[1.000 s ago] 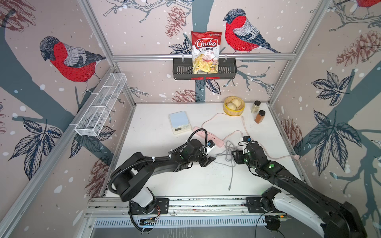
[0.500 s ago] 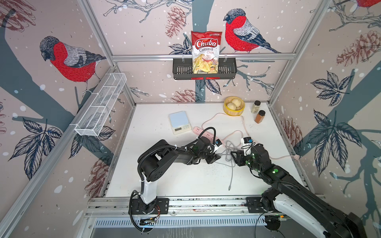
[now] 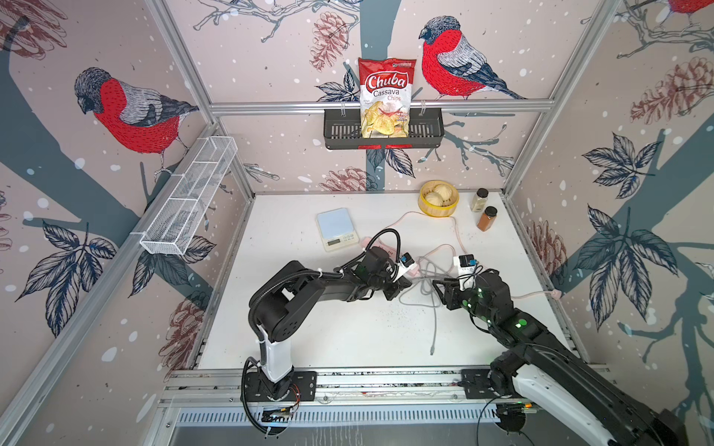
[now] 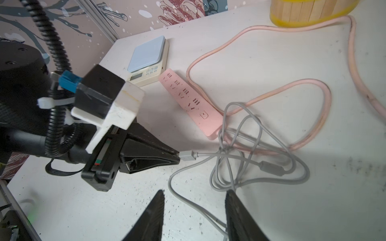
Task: Charge the electronic scale
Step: Pick up the charging cable from the center of the board.
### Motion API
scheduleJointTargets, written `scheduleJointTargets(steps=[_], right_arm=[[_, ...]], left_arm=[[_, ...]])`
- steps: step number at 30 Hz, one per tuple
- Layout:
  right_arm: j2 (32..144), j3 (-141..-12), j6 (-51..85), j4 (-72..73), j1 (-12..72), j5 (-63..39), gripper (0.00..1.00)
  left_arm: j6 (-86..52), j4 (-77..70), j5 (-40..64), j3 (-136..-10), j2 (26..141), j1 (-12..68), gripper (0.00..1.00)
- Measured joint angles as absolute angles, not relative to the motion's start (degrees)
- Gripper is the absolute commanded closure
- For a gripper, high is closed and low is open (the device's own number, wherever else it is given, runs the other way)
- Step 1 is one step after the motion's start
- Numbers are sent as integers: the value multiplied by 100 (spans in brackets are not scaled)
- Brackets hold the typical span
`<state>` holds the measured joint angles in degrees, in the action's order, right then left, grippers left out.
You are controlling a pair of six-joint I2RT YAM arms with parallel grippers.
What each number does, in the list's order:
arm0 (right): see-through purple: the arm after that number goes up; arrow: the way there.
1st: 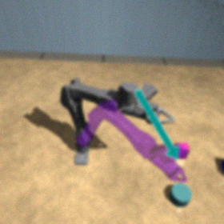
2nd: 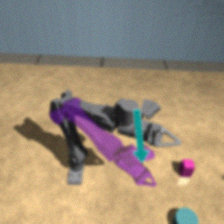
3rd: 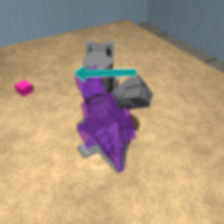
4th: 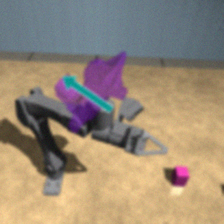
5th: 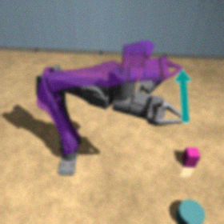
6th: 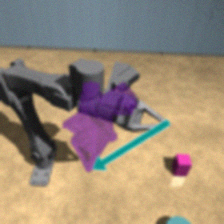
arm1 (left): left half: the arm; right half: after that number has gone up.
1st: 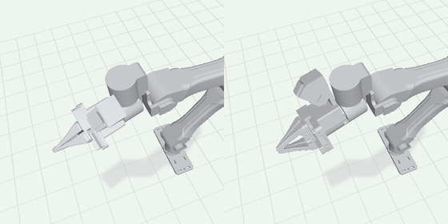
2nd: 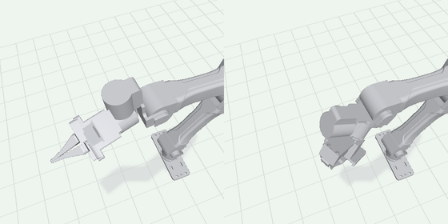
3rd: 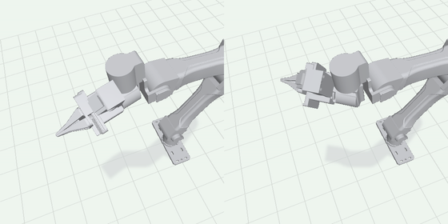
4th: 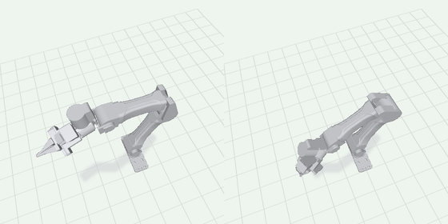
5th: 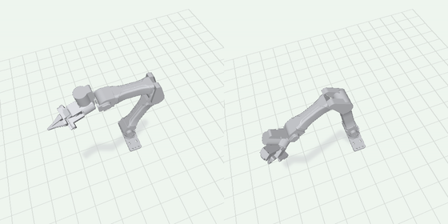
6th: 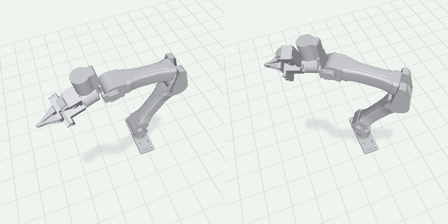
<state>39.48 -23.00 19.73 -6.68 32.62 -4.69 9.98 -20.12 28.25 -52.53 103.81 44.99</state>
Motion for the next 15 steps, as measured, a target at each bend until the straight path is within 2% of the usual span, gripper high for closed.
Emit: scheduleJointTargets(steps=[9, 15], right_arm=[[4436, -3404, 532, -1166, 3308, -965, 39], [5164, -4112, -917, -1852, 3470, -1726, 26]], left_arm=[[1931, 239, 2823, -5850, 9188, 4372, 100], [2613, 1669, 2934, -6077, 8444, 4244, 100]])
